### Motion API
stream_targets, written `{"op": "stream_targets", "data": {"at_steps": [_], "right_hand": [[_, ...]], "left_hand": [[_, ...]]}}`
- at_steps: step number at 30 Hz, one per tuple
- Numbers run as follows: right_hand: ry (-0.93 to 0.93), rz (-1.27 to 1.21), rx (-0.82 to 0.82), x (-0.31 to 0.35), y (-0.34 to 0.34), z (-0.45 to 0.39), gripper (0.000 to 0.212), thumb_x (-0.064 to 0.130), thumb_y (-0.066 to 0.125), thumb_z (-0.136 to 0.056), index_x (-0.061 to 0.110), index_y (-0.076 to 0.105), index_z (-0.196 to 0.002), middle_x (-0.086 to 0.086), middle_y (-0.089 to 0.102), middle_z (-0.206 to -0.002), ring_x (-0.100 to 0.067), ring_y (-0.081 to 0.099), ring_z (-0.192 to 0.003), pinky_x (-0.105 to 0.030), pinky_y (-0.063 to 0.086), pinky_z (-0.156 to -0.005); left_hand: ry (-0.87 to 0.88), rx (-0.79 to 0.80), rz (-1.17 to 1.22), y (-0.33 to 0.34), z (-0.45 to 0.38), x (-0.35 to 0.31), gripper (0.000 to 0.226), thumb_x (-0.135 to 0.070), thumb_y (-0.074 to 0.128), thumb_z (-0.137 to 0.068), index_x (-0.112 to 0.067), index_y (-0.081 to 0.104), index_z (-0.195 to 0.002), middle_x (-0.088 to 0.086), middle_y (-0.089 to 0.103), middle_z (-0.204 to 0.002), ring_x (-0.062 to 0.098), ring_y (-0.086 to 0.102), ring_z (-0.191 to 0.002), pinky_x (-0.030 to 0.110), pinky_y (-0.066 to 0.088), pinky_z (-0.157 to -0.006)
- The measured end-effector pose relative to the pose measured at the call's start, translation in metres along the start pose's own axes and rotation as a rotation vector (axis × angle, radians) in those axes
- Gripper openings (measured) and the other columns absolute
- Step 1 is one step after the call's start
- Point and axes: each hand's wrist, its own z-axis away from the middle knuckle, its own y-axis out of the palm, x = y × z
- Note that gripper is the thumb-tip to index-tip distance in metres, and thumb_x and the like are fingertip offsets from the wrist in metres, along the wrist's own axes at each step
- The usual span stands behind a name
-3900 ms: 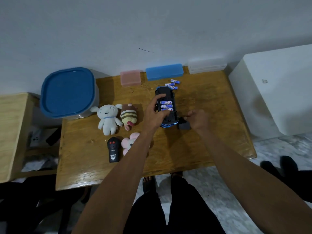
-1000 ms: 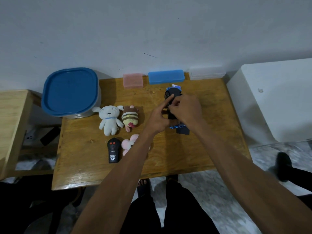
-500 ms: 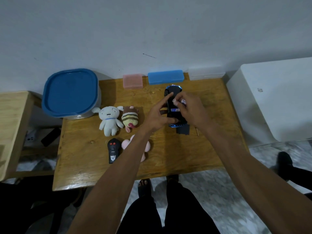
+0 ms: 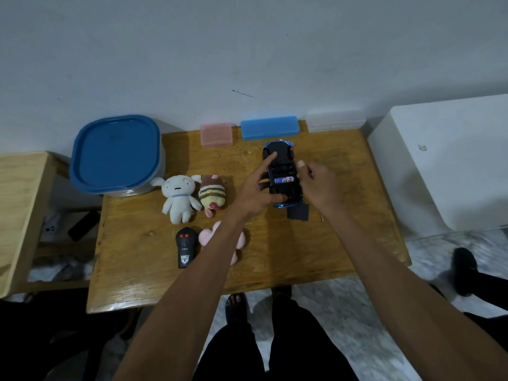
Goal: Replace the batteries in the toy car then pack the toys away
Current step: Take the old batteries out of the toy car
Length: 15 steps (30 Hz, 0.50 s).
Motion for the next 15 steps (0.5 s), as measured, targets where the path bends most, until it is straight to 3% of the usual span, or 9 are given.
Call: {"op": "stream_targets", "data": {"at_steps": [7,12,15], "right_hand": [[0.038,0.002,-0.148,0.003,0.011,0.013,0.015,0.030,0.073,-0.091,0.015,0.074,-0.088,0.003,0.069,-0.084,-0.006,0.060,-0.071,-0.006,0.036,-0.050],[0.106,0.051,-0.224,0.012,0.017,0.014,0.016,0.025,0.074,-0.090,0.012,0.078,-0.098,-0.003,0.074,-0.094,-0.010,0.060,-0.073,-0.011,0.034,-0.050],[0.135,0.000,-0.226,0.014,0.020,0.014,0.015,0.023,0.073,-0.091,0.010,0.077,-0.097,-0.006,0.075,-0.095,-0.013,0.063,-0.075,-0.014,0.039,-0.052]], "left_hand": [[0.046,-0.023,-0.039,-0.001,0.000,0.000,0.105,0.008,0.082,-0.072,-0.044,0.038,-0.151,0.008,0.046,-0.151,0.029,0.055,-0.131,0.054,0.055,-0.099],[0.093,-0.061,-0.099,0.004,0.002,0.002,0.104,0.004,0.086,-0.072,-0.033,0.037,-0.155,-0.005,0.047,-0.147,0.020,0.055,-0.130,0.047,0.052,-0.106],[0.119,-0.067,-0.108,0.007,0.002,0.002,0.102,0.004,0.086,-0.072,-0.030,0.037,-0.156,-0.012,0.047,-0.143,0.010,0.058,-0.125,0.035,0.054,-0.103]]}}
